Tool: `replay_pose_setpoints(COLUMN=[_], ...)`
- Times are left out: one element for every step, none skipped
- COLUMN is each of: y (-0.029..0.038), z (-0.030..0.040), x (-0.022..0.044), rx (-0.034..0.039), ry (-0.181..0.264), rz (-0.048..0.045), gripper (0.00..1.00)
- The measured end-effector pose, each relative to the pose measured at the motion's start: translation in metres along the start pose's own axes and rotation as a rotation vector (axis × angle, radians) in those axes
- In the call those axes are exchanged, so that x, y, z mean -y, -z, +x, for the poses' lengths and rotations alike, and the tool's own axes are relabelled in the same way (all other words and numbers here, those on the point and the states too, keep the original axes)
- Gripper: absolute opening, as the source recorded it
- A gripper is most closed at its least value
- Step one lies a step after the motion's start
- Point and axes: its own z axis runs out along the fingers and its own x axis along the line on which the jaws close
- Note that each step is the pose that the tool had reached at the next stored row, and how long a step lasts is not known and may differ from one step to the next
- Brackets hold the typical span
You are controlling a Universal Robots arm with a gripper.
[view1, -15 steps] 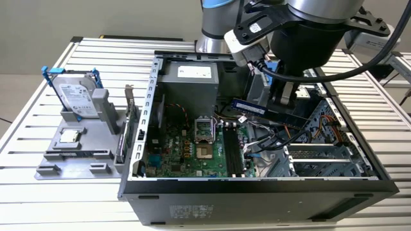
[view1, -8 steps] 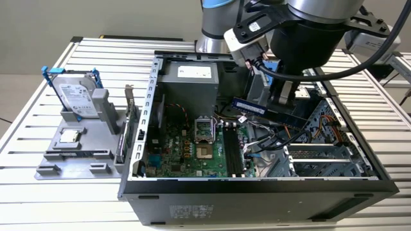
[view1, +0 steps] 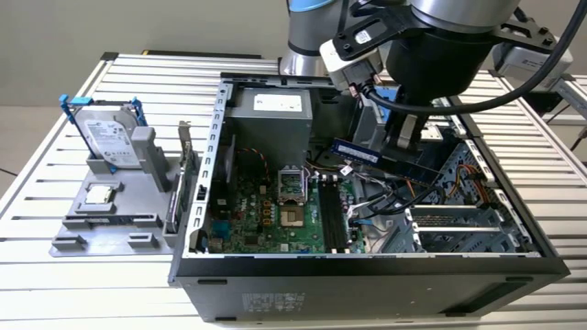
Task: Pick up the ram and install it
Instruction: 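Insert the ram into the slot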
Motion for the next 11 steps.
replay_pose_setpoints(y=[0.0,0.0001,0.0001,0.0001,0.0001,0.0001,0.0001,0.0002,0.0002,0.0002,0.0002], z=[0.0,0.0,0.0,0.0,0.0,0.0,0.0,0.0,0.0,0.0,-0.0001], x=[0.0,0.0,0.0,0.0,0.0,0.0,0.0,0.0,0.0,0.0001,0.0001], rx=[0.0001,0.0001,0.0001,0.0002,0.0002,0.0003,0.0004,0.0005,0.0005,0.0005,0.0006], ry=[-0.003,-0.006,-0.009,-0.012,-0.015,-0.018,-0.021,-0.024,-0.027,-0.03,-0.034], rz=[0.0,0.0,0.0,0.0001,0.0,0.0001,0.0001,0.0001,0.0001,0.0001,0.0001], gripper=[0.0,0.0,0.0,0.0,0.0,0.0,0.0,0.0,0.0,0.0,0.0])
